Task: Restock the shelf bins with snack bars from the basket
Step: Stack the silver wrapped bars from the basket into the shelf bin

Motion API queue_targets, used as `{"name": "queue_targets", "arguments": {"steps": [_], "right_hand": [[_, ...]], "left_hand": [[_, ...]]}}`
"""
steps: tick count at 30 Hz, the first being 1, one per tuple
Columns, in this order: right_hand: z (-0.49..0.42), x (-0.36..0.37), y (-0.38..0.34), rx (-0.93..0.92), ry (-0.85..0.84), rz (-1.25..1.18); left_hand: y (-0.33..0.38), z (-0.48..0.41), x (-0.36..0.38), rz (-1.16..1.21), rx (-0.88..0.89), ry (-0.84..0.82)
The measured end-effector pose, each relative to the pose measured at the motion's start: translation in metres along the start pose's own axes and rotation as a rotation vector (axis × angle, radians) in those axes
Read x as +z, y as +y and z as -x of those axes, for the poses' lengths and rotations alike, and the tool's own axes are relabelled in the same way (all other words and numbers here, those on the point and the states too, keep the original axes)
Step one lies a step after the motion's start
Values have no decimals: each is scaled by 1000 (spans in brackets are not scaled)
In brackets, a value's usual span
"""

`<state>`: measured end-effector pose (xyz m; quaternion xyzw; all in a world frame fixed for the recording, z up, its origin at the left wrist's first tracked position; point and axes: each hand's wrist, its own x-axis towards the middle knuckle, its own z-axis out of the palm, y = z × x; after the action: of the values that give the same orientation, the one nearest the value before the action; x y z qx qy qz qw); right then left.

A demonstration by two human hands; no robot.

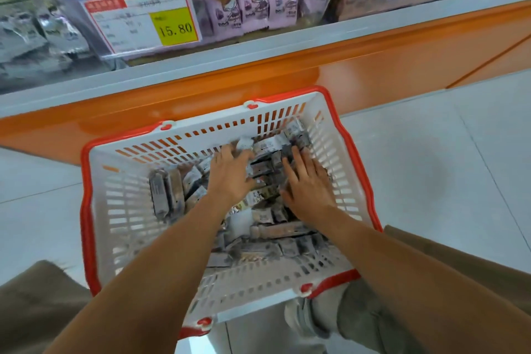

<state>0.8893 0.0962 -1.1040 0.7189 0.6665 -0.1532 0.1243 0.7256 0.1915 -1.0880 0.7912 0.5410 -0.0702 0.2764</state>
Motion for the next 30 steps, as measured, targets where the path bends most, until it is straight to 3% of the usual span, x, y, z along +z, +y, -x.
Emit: {"name": "queue_targets", "arguments": {"steps": [8, 13, 17, 19, 30], "right_hand": [[-1, -11, 4, 2, -42, -218], [4, -42, -1, 8, -18, -425], [9, -92, -28, 107, -165, -1195], [13, -110, -43, 97, -238, -1379], [80, -184, -87, -217, -126, -1228]], "left_hand": [[0, 18, -6, 581, -14, 126], [-1, 40, -33, 912, -177, 118], [-1, 69, -56, 1143, -182, 68], [-1, 86, -66, 1179, -137, 63], [-5, 174, -128, 1317, -88, 280]]}}
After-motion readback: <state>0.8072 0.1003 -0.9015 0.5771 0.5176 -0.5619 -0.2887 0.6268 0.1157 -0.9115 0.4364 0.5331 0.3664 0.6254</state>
